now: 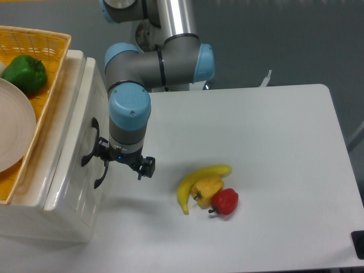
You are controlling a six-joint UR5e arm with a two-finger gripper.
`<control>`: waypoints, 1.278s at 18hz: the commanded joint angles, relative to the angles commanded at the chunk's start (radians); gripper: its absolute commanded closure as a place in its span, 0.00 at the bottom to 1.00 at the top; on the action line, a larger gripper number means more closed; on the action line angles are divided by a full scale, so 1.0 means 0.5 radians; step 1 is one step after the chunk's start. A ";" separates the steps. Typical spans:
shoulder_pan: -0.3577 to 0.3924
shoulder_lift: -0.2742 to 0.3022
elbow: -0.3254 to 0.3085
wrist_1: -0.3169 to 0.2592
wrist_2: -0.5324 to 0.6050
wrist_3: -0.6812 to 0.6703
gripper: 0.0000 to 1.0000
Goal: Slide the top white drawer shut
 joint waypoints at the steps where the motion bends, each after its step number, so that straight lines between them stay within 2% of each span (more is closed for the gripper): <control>1: 0.028 -0.003 0.003 0.000 0.000 0.021 0.00; 8: 0.267 0.043 0.025 -0.003 0.034 0.371 0.00; 12: 0.298 0.040 0.055 0.000 0.435 0.494 0.00; 13: 0.307 0.040 0.055 -0.003 0.469 0.521 0.00; 16: 0.402 0.046 0.055 -0.003 0.472 0.546 0.00; 20: 0.448 0.083 0.071 0.000 0.488 0.684 0.00; 23: 0.540 0.101 0.080 -0.003 0.518 0.852 0.00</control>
